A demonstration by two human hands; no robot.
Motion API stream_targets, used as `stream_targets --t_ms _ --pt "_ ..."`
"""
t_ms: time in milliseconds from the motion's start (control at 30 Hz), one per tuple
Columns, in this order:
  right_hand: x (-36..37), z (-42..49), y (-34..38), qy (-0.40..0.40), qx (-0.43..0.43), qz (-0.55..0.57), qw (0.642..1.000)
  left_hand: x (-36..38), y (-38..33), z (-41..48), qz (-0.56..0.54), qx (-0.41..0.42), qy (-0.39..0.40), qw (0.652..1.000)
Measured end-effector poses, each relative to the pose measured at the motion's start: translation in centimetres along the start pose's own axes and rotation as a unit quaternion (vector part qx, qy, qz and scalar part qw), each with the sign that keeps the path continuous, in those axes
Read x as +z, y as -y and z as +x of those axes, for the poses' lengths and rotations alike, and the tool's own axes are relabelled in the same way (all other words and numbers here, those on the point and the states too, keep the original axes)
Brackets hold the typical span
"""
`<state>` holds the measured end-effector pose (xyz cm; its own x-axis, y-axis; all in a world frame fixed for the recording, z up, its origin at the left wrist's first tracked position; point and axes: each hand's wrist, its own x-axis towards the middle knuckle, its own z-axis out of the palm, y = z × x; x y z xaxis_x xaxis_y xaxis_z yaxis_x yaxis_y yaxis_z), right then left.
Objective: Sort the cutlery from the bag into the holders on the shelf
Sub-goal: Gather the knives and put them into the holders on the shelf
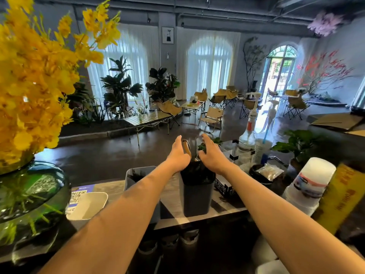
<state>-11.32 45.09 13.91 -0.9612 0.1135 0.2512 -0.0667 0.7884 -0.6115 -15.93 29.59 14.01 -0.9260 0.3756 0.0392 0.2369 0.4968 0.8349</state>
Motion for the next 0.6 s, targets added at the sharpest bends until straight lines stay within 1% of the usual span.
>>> stream_targets --t_ms 67,133,200,333,400,467,600 --pt "-0.2 1.0 -0.6 0.028 0.006 0.018 0.999 0.3 0.0 1.1 -0.018 0.001 0.010 1.000" --pt "-0.3 1.8 -0.8 0.051 0.010 0.029 0.998 0.5 0.1 1.7 -0.011 0.010 0.029 0.999" --pt "-0.1 2.5 -0.9 0.045 0.006 0.032 0.998 0.8 0.2 2.4 -0.004 0.020 0.044 0.999" --pt "0.5 3.3 -0.7 0.028 -0.010 0.056 0.998 1.6 0.4 3.4 0.009 0.054 0.049 0.997" --pt "0.7 3.5 -0.7 0.023 -0.004 0.062 0.998 1.8 0.3 3.6 0.002 0.060 0.033 0.998" --pt "0.8 3.7 -0.8 0.026 0.001 0.067 0.997 1.7 0.3 3.8 -0.015 0.059 -0.003 0.998" --pt "0.9 3.7 -0.9 0.038 -0.013 0.064 0.997 1.6 0.8 4.3 -0.023 0.058 -0.048 0.997"
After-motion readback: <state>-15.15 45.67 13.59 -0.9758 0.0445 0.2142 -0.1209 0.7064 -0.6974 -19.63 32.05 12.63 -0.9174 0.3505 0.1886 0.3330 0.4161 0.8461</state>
